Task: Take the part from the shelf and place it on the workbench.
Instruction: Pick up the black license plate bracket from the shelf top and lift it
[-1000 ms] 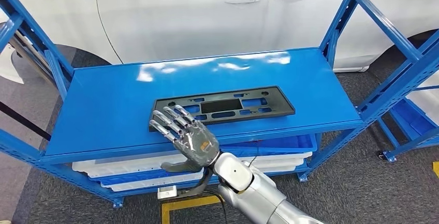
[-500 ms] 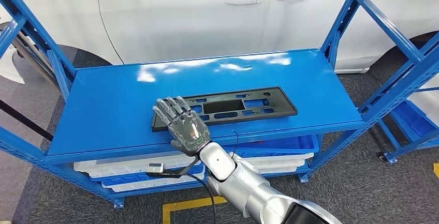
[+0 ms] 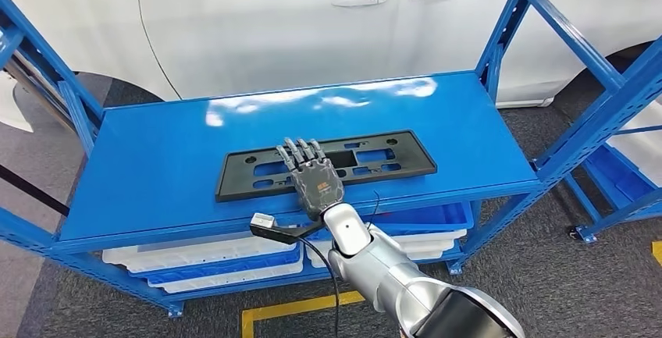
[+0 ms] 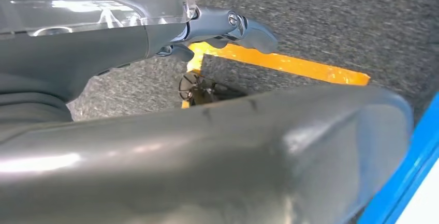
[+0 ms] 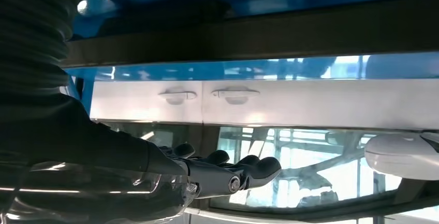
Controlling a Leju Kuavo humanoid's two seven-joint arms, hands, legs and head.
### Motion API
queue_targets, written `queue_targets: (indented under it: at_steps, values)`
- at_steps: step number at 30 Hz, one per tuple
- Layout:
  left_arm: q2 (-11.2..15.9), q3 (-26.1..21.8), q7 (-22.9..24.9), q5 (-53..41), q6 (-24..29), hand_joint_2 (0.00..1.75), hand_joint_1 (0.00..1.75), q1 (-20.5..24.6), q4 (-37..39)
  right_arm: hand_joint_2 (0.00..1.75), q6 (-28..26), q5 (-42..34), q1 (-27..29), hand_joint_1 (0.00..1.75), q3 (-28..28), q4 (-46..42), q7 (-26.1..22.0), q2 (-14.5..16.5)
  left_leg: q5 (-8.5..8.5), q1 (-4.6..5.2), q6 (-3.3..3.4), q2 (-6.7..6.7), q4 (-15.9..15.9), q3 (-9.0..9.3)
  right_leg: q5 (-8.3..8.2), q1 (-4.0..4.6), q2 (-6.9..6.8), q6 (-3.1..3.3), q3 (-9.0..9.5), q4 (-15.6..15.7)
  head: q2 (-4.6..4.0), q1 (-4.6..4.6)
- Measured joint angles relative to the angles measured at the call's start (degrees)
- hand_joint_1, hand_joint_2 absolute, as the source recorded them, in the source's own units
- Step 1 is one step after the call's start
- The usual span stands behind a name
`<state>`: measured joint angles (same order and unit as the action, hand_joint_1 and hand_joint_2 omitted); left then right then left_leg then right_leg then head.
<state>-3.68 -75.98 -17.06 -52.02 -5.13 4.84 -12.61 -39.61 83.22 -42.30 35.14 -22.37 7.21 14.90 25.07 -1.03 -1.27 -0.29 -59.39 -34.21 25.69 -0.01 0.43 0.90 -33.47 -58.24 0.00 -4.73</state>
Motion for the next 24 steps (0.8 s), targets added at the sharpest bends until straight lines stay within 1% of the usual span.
queue_targets:
  at_steps: [1,2,3,4,5,6,8,9,10,11,12,13,14,15,16,17,19,20,21,22,23,24]
  values:
    - [0.1,0.1,0.0,0.0,0.0,0.0,0.0,0.1,0.0,1.75,0.0,0.2,-0.1,0.0,-0.2,0.2,0.1,0.0,0.07,0.13,0.35,-0.04,0.9,0.36,0.04,0.09,0.01,-0.27,-0.11,-0.1,0.0,0.0]
    - [0.1,0.1,0.0,0.0,-0.1,0.0,0.0,0.1,0.0,1.75,0.0,0.2,-0.2,0.0,-0.4,0.4,0.2,-0.1,0.09,0.25,0.71,-0.08,1.0,0.35,0.01,0.18,0.03,-0.55,-0.21,-0.1,0.0,0.0]
    - [0.1,0.1,0.0,0.0,-0.1,0.0,0.0,0.1,0.0,1.75,0.0,0.3,-0.2,0.0,-0.5,0.5,0.2,-0.1,-0.02,0.14,1.06,-0.07,1.0,0.31,0.04,0.17,0.03,-0.85,-0.25,-0.1,0.0,-0.01]
    - [0.1,0.2,0.0,0.0,-0.1,0.0,0.0,0.1,0.0,1.75,0.0,0.3,-0.2,0.0,-0.6,0.6,0.2,-0.1,-0.14,0.03,1.41,-0.04,1.2,0.35,0.4,0.13,0.01,-1.15,-0.41,-0.5,0.0,-0.01]
    - [0.2,0.2,0.0,0.0,-0.1,0.0,0.0,0.1,0.0,1.75,0.0,0.3,-0.3,0.0,-0.7,0.7,0.2,-0.1,-0.26,-0.1,1.76,0.0,1.3,0.38,1.25,0.08,-0.02,-1.43,-0.92,-1.6,0.0,-0.01]
    - [0.2,0.2,0.0,0.0,-0.1,0.0,0.0,0.1,0.0,1.75,0.0,0.3,-0.4,0.0,-0.8,0.7,0.3,-0.2,-0.35,-0.21,2.04,0.06,1.5,0.42,2.75,-0.01,-0.06,-1.68,-2.05,-4.1,0.0,0.0]
    - [0.2,0.2,0.0,0.0,-0.1,0.0,0.0,0.2,0.0,1.75,0.0,0.3,-0.4,0.0,-0.9,1.0,0.3,-0.3,-0.34,-0.15,2.31,0.11,1.5,0.38,6.43,-0.22,-0.11,-2.03,-5.75,-11.8,0.0,0.0]
    - [0.2,0.2,0.0,0.0,-0.1,0.0,0.0,0.2,0.0,1.75,0.0,0.3,-0.4,0.0,-1.0,1.1,0.3,-0.4,-0.33,-0.13,2.34,0.12,1.5,0.37,7.55,-0.3,-0.12,-2.15,-7.5,-15.3,0.0,0.01]
    - [0.2,0.2,0.0,0.0,-0.1,0.0,0.0,0.1,0.0,1.75,0.0,0.3,-0.3,0.0,-1.0,1.3,0.3,-0.5,-0.31,-0.12,2.34,0.11,1.5,0.38,7.56,-0.35,-0.12,-2.2,-8.42,-16.9,0.0,0.01]
    - [0.2,0.2,0.0,0.0,-0.1,0.0,0.0,0.1,0.0,1.75,0.1,0.5,-0.3,0.0,-1.0,1.4,0.3,-0.5,-0.29,-0.12,2.31,0.08,1.4,0.41,6.43,-0.38,-0.12,-2.17,-8.19,-16.2,0.0,0.01]
    - [0.3,0.2,0.0,0.0,-0.1,0.0,0.0,0.1,0.0,1.75,0.2,0.7,-0.3,0.0,-1.1,1.5,0.4,-0.6,-0.24,-0.12,2.24,0.05,1.4,0.46,4.39,-0.4,-0.13,-2.03,-6.81,-13.1,0.0,0.01]
    - [0.3,0.2,0.0,0.0,-0.1,0.0,0.0,0.1,0.0,1.75,0.4,1.1,-0.4,0.0,-1.1,1.6,0.6,-0.6,-0.17,-0.12,2.12,0.02,1.3,0.52,2.17,-0.38,-0.14,-1.8,-4.81,-8.8,0.0,0.01]
    - [0.3,0.2,0.0,0.0,-0.1,0.0,0.0,0.2,0.0,1.75,0.6,1.7,-0.6,0.0,-1.1,1.6,0.9,-0.6,-0.06,-0.02,1.94,0.0,1.2,0.51,0.64,-0.23,-0.15,-1.55,-2.93,-4.8,0.0,0.01]
    - [0.3,0.2,0.0,0.0,-0.1,0.0,0.0,0.2,0.0,1.75,1.1,2.4,-0.7,0.0,-1.1,1.6,1.4,-0.6,0.02,0.07,1.69,0.0,1.1,0.47,-0.28,-0.12,-0.14,-1.31,-1.63,-2.0,0.0,0.0]
    - [0.3,0.2,0.0,0.0,-0.1,0.0,0.0,0.2,0.0,1.75,1.7,3.2,-0.9,0.0,-1.1,1.7,2.0,-0.6,0.08,0.16,1.41,0.0,1.1,0.43,-0.46,0.02,-0.12,-1.08,-1.07,-0.6,0.0,0.0]
    - [0.3,0.2,-0.1,0.0,-0.1,0.0,0.0,0.2,0.0,1.75,2.6,4.0,-1.1,0.0,-1.1,1.8,2.7,-0.7,0.09,0.2,1.08,0.0,1.1,0.43,-0.29,0.17,-0.09,-0.85,-0.98,-0.3,0.0,0.0]
    - [0.5,0.2,-0.3,-0.1,-0.3,0.0,0.0,0.2,0.0,1.75,4.8,5.3,-1.7,0.01,-1.2,2.1,4.2,-0.9,0.23,0.08,0.41,0.06,1.2,0.58,-0.51,0.05,-0.08,-0.21,-0.78,0.0,0.0,0.0]
    - [0.6,0.2,-0.4,-0.1,-0.4,0.0,0.0,0.2,0.0,1.75,5.7,5.6,-2.1,0.34,-1.3,2.2,4.9,-1.0,0.82,0.03,0.12,0.09,0.4,0.36,-0.64,-0.08,-0.12,0.13,-0.57,0.3,0.0,0.0]
    - [0.7,0.2,-0.5,-0.2,-0.6,0.0,0.0,0.2,0.0,1.75,6.6,5.7,-2.5,0.77,-1.4,2.4,5.5,-1.2,2.02,0.0,-0.12,0.11,-1.4,-0.4,-0.78,-0.24,-0.17,0.41,-0.39,0.6,0.0,-0.01]
    - [0.8,0.2,-0.7,-0.3,-0.8,0.0,0.0,0.2,0.0,1.75,7.5,5.6,-2.7,1.21,-1.5,2.7,5.9,-1.4,3.73,-0.06,-0.31,0.14,-4.4,-1.74,-0.83,-0.29,-0.22,0.59,-0.27,0.7,0.0,-0.01]
    - [0.8,0.2,-0.9,-0.4,-1.0,0.0,0.0,0.1,0.0,1.75,8.3,5.5,-2.9,1.64,-1.7,3.0,6.4,-1.6,5.62,-0.07,-0.5,0.13,-8.3,-3.5,-0.83,-0.26,-0.26,0.71,-0.27,0.8,0.0,-0.01]
    - [0.8,0.2,-1.1,-0.5,-1.2,0.0,0.0,0.1,0.0,1.75,9.0,5.3,-2.9,1.75,-2.0,3.2,6.7,-1.9,7.06,-0.12,-0.65,0.13,-11.9,-5.19,-0.81,-0.21,-0.28,0.76,-0.28,0.7,0.0,-0.01]
